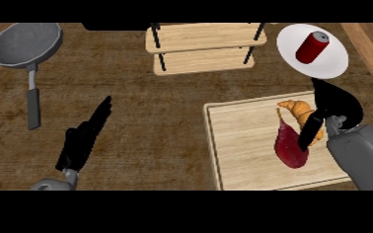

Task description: Pick the croissant from the tray and place it in the tiered shelf

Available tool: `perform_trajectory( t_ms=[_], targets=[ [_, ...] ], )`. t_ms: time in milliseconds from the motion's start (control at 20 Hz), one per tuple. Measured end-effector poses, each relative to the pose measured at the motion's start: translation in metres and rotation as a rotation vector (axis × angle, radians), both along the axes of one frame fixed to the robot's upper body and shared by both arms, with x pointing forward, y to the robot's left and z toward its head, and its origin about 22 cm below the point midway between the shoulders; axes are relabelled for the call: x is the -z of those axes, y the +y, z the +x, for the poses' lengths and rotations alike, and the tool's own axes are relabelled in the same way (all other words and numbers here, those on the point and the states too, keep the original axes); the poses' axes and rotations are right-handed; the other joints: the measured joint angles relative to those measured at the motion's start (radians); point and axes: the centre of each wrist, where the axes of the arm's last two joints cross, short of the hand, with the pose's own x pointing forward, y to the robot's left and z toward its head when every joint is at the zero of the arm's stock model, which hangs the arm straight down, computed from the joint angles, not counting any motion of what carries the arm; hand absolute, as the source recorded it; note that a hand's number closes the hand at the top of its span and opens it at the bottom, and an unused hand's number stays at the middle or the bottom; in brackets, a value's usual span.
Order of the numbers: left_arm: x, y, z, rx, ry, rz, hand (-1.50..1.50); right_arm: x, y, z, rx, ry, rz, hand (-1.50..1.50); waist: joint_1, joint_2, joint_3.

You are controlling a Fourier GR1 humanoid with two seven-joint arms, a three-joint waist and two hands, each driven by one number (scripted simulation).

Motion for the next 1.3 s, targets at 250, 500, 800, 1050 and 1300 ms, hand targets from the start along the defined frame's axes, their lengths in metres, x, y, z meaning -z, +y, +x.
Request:
perform_trajectory(
  t_ms=[250, 500, 800, 1050, 1300],
  targets=[
    [-0.002, -0.001, 0.002, 0.000, 0.008, -0.003, 0.00, 0.011, -0.007, 0.003, 0.014, 0.026, -0.013, -1.50, 0.001, -0.001, -0.004],
    [0.000, -0.002, 0.002, 0.006, 0.002, -0.006, 0.00, 0.018, -0.011, 0.005, -0.007, 0.039, -0.015, 1.50, 0.001, -0.003, -0.008],
    [-0.002, 0.003, 0.002, 0.003, 0.003, -0.004, 0.00, 0.027, -0.006, 0.010, -0.036, -0.004, -0.008, 1.50, 0.004, -0.005, -0.014],
    [-0.004, 0.002, 0.000, 0.003, 0.011, -0.007, 0.00, 0.030, 0.000, 0.013, -0.033, -0.055, -0.055, 1.50, 0.004, -0.003, -0.011],
    [0.001, 0.000, -0.006, -0.002, 0.003, -0.006, 0.00, 0.018, 0.022, 0.005, -0.084, -0.121, -0.058, 1.50, -0.003, -0.001, -0.003]
  ],
)
